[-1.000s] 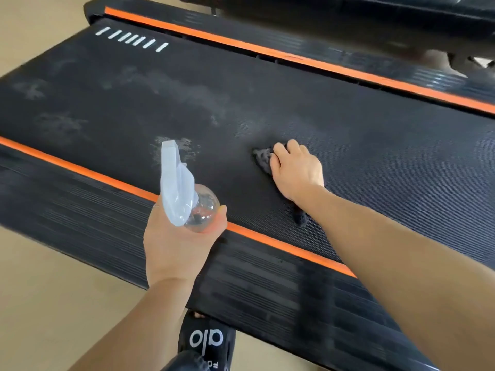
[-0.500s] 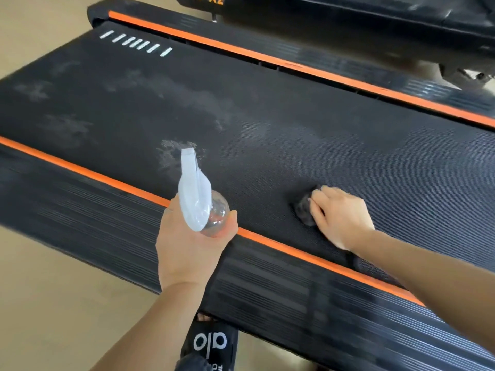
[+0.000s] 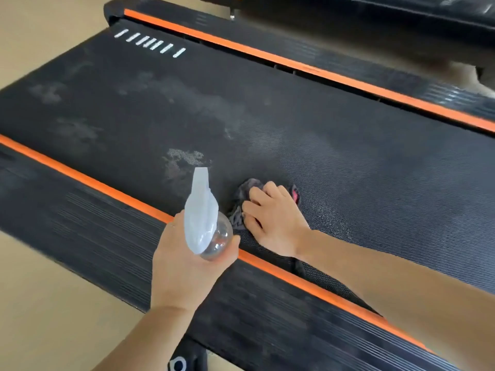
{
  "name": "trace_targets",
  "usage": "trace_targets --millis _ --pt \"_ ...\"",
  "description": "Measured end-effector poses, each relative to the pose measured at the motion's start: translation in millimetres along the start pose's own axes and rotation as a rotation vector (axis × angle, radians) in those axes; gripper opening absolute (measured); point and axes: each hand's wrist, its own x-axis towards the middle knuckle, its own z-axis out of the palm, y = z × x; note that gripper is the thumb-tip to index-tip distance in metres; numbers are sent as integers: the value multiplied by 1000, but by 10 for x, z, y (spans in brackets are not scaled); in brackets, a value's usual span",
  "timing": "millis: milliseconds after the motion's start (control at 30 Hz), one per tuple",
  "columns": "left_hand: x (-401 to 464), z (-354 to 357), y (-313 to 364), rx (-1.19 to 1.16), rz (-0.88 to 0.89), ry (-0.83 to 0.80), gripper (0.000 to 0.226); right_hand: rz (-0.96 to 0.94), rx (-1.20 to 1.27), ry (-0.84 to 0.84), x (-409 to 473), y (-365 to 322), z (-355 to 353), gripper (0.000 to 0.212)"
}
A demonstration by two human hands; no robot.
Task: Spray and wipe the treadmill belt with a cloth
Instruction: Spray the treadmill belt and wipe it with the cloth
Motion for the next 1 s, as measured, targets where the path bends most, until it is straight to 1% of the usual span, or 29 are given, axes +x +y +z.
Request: trace_targets --millis 100,133,167,200,267,300,333,400,433,467,567,633,700,800,900,967,1000 --pt "139 -115 163 72 19 -165 30 -115 24 -25 -118 138 -81 18" --pt "197 -158 241 80 21 -225 24 -145 -19 -58 -81 260 -70 16" --pt "267 -184 307 83 32 -285 20 -122 -83 -77 5 451 -52 15" --pt "335 -204 343 85 52 -352 18 -25 -135 -65 109 682 -31 16" --pt "446 -220 431 95 114 -472 16 307 -248 -24 303 1194 -32 24" --pt "494 -212 474 88 131 -500 17 458 -291 -37 354 1398 -44 29" --pt "530 -198 515 79 134 -512 17 566 -298 -46 366 1505 -36 31" --pt "588 -168 597 67 129 -501 18 653 -244 -18 342 1418 -5 30" --pt "597 -155 634 56 112 -492 19 645 -209 0 280 1258 -6 30" --pt "587 -135 683 47 88 -497 20 595 -168 4 165 1052 -29 29" --pt "545 -97 799 46 30 -548 21 320 -99 -77 -482 430 -232 23" --pt "523 -85 831 36 -10 -570 22 170 -90 -128 -848 296 -377 15" --pt "514 -80 824 32 -44 -593 22 84 -87 -153 -956 397 -400 13" --pt "448 -109 850 27 -93 -623 23 59 -82 -142 -771 589 -332 15" --pt "395 -170 878 27 -141 -564 21 61 -65 -122 -697 615 -292 18" --pt "379 -223 901 9 -100 -624 23 100 -76 -87 -697 595 -281 21" --pt "375 -256 922 8 -98 -632 24 158 -103 -52 -627 626 -270 21"
